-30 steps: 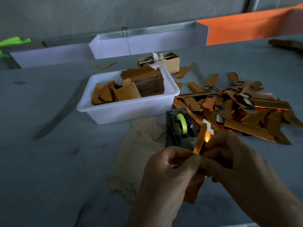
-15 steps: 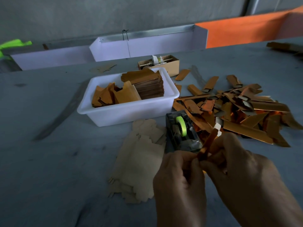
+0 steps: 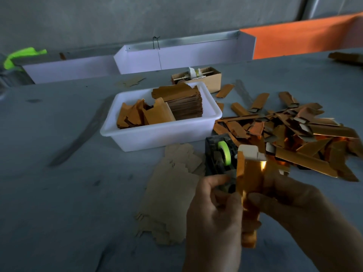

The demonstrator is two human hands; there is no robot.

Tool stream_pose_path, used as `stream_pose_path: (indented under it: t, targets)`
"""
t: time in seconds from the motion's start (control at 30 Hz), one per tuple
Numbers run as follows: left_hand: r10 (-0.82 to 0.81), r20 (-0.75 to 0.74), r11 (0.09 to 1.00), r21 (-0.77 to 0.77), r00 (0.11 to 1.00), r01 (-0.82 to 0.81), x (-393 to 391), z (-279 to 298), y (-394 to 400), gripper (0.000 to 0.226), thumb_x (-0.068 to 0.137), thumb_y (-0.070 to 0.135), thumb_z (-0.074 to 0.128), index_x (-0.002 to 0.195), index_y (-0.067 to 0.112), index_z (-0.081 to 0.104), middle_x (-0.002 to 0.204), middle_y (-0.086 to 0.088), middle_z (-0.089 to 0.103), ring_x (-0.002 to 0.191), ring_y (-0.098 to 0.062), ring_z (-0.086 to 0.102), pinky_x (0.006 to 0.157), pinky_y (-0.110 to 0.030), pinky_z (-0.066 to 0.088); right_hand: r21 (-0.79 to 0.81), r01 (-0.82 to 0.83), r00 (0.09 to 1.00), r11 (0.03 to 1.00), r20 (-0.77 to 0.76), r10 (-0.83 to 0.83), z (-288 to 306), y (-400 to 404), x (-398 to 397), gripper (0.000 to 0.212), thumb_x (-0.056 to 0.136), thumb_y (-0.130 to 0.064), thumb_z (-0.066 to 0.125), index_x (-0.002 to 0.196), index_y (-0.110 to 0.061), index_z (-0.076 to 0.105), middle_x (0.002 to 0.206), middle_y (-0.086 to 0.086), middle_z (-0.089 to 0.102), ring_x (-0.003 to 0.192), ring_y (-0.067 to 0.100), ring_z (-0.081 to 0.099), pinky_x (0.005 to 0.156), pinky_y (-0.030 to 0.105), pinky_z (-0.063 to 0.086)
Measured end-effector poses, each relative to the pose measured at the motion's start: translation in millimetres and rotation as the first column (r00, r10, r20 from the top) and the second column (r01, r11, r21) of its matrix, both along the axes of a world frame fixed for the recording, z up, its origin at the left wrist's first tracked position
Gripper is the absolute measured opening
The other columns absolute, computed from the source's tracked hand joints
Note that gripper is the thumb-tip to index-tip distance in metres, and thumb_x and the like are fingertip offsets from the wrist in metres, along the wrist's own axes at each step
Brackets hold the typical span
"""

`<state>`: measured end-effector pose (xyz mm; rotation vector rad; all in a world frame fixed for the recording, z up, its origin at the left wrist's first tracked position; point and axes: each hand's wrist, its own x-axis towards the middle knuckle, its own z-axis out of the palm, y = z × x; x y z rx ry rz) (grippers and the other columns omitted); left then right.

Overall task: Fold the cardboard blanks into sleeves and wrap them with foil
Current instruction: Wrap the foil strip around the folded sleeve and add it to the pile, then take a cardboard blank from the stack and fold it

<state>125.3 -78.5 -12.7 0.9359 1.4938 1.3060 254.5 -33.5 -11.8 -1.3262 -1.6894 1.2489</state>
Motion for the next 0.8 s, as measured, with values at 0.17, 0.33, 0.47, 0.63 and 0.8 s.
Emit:
stream_pose_path:
  t: [0.17,0.33,0.47,0.63,0.8]
  targets:
    - [-0.081,-0.260,0.997,-0.007,0.962,0.082,-21.2,-8.1,4.9,0.008,0.092,0.031,0.054,0.095,0.033,0.062,0.081,0.009,0.072,0.073,-0.006,0.068,0.057,-0.024,0.053,-0.079,-0.005,0.995,0.997,-0.097,-0.002,-8.0,11.1,13.1,0.021,0.068,-0.022,0.063,0.081,-0.036,0.071,0.082,-0.004,0.073,0.077,0.010,0.070,0.076,0.038,0.051]
    - [0.186,-0.822,0.975,0.084,0.539,-0.207,-51.1,-20.7,16.5,0.029,0.094,0.039,0.047,0.115,0.025,0.062,0.108,0.006,0.069,0.101,-0.011,0.061,0.080,-0.020,0.038,-0.058,0.334,0.898,0.941,-0.284,-0.337,-2.7,46.2,35.0,0.016,0.079,-0.036,0.055,0.085,-0.031,0.070,0.095,-0.006,0.071,0.084,0.005,0.069,0.066,0.033,0.058]
    - [-0.142,-0.949,0.951,-0.209,0.280,-0.227,-63.1,-45.3,21.3,0.063,0.088,0.060,0.041,0.135,0.018,0.038,0.137,-0.001,0.044,0.125,-0.023,0.039,0.101,-0.029,0.032,-0.063,0.513,0.786,0.856,-0.367,-0.498,-6.8,55.2,35.2,0.013,0.092,-0.024,0.052,0.094,-0.026,0.065,0.089,-0.010,0.071,0.083,0.006,0.069,0.075,0.032,0.051]
    - [0.013,-0.887,0.952,-0.129,0.461,-0.276,-75.5,-51.0,28.7,0.070,0.074,0.044,0.073,0.133,0.018,0.046,0.123,-0.007,0.047,0.115,-0.027,0.044,0.095,-0.032,0.035,-0.069,0.437,0.867,0.897,-0.233,-0.440,-21.0,29.9,12.4,0.020,0.088,-0.015,0.056,0.088,-0.033,0.065,0.081,-0.002,0.067,0.083,0.022,0.064,0.076,0.041,0.051]
    - [0.320,-0.617,0.919,0.016,0.719,-0.395,-91.5,-51.2,28.5,0.036,0.071,0.024,0.080,0.102,0.016,0.062,0.089,0.001,0.066,0.089,-0.024,0.061,0.069,-0.030,0.043,-0.074,0.352,0.906,0.933,-0.224,-0.360,-18.3,24.6,1.9,0.022,0.088,-0.008,0.056,0.086,-0.026,0.069,0.079,-0.008,0.072,0.077,0.011,0.067,0.070,0.028,0.048]
